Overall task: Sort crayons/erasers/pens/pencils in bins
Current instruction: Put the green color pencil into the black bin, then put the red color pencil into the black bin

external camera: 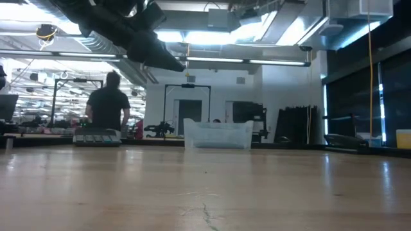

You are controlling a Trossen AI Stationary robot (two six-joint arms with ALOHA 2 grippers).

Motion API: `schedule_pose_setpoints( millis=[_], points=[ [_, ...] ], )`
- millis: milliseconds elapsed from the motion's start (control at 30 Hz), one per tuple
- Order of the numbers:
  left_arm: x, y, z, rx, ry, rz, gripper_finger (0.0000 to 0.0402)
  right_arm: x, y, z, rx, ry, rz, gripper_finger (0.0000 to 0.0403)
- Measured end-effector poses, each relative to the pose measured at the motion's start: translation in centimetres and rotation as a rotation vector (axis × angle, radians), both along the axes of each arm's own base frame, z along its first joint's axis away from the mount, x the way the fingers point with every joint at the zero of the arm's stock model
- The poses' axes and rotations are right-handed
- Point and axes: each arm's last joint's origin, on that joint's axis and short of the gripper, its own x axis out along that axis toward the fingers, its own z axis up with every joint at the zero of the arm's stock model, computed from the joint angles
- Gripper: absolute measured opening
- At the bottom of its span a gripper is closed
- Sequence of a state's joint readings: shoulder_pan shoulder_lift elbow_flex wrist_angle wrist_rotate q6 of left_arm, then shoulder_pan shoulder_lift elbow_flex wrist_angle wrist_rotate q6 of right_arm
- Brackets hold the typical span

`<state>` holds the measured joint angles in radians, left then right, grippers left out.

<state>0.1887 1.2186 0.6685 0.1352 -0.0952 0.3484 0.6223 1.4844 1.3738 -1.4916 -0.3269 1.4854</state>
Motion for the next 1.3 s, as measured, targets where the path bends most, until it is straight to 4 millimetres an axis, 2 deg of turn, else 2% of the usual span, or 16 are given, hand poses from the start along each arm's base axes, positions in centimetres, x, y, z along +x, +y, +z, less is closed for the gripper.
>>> schedule_pose_setpoints(
  millis=[167,367,500,600,867,1067,1167,1233,1300],
  points=[
    [0.1,-0.6,0.0,-0.024,-0.011,-0.014,0.0157,-1.5,2.8,-1.9,-0.056,-0.044,-0.061,0.0011],
    [0.3,-1.7,0.1,-0.029,-0.020,-0.053,0.0157,-2.7,4.0,-3.6,-0.074,-0.023,-0.121,0.0011],
    [0.5,-2.3,0.3,-0.025,-0.040,-0.076,0.0157,-2.0,5.1,-3.5,-0.014,-0.168,-0.097,0.0011],
    [0.5,-2.5,0.4,-0.019,-0.050,-0.076,0.0157,-1.5,5.7,-3.6,-0.043,-0.296,-0.102,0.0011],
    [0.4,-2.6,0.1,-0.015,-0.013,-0.062,0.0157,0.3,7.5,-6.6,-0.091,-0.317,-0.006,0.0012],
    [0.4,-2.6,0.1,-0.016,-0.012,-0.060,0.0157,0.6,6.6,-9.5,-0.300,-0.130,-0.012,0.0012],
    [0.4,-2.6,0.1,-0.016,-0.014,-0.059,0.0157,0.7,5.9,-10.3,-0.378,-0.035,-0.015,0.0012],
    [0.4,-2.5,0.1,-0.009,-0.014,-0.050,0.0157,0.8,5.5,-10.3,-0.406,-0.027,-0.022,0.0012],
    [0.4,-2.5,0.1,0.010,-0.014,-0.039,0.0157,1.5,5.2,-10.0,-0.457,-0.111,-0.012,0.0012]
  ],
)
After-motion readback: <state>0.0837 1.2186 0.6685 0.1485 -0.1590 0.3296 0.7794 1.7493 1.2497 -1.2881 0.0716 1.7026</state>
